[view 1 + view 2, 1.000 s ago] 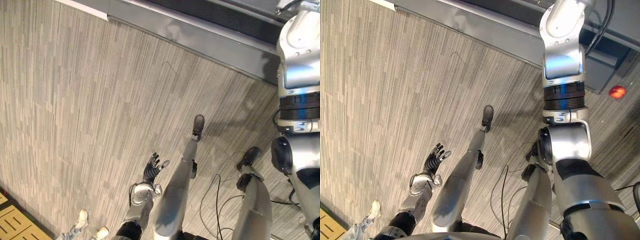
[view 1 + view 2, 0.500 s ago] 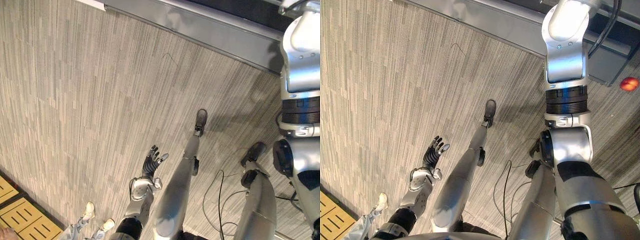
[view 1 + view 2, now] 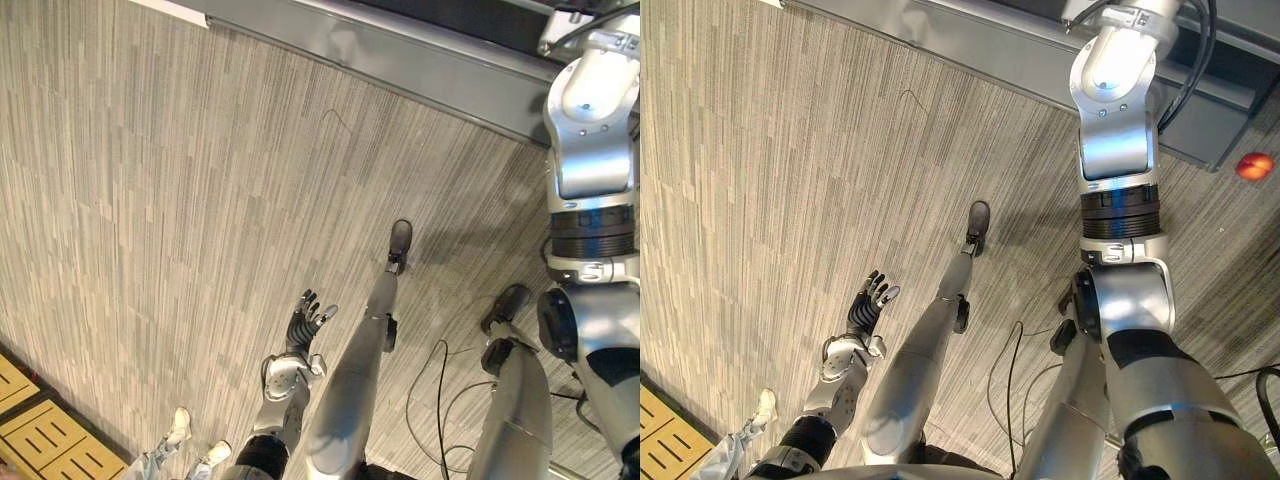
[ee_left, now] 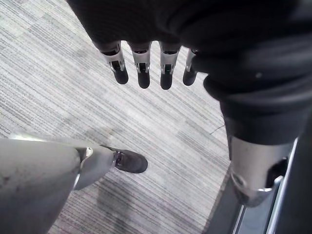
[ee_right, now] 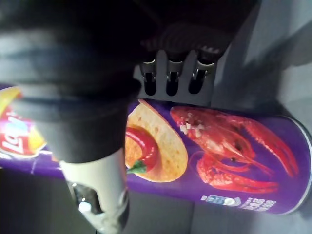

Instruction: Put the gum and the chips on the shelf.

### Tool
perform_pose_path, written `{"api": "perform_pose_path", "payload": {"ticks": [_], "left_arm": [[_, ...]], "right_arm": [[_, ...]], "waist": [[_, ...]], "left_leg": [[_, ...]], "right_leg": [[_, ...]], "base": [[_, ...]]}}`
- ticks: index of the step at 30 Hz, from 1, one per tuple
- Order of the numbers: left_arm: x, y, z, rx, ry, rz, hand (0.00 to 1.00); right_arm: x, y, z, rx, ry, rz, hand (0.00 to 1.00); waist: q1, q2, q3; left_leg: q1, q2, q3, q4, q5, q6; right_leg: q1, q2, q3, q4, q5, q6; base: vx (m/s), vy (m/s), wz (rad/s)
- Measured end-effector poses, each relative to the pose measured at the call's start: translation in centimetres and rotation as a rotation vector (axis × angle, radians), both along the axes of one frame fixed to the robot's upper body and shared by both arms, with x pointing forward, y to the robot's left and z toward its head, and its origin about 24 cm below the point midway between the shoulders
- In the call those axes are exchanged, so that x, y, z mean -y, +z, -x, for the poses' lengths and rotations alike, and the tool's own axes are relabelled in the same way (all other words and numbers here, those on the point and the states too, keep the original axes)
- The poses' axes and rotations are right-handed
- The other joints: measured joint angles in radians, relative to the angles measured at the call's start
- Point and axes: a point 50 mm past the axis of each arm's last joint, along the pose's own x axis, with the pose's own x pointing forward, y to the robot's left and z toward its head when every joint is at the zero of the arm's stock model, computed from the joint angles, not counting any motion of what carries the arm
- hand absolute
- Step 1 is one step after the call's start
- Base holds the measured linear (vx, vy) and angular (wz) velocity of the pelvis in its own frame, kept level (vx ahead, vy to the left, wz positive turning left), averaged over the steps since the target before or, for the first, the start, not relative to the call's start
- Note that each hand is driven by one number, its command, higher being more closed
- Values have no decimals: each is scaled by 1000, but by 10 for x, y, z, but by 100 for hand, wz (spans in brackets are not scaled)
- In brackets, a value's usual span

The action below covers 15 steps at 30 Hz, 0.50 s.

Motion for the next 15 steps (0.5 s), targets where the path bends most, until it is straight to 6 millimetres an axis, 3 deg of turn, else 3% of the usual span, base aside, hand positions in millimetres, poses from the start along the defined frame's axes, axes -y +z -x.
{"api": "perform_pose_path", "payload": {"ticks": [15], "left_arm": [[-6, -2, 0, -10, 23, 3, 0]], "right_arm": [[-6, -2, -2, -11, 23, 6, 0]], "waist": [[-37, -1, 0]], "left_leg": [[47, 2, 1, 0, 7, 7]], "right_leg": [[57, 2, -8, -8, 0, 0]], "base": [[0, 0, 0]]}}
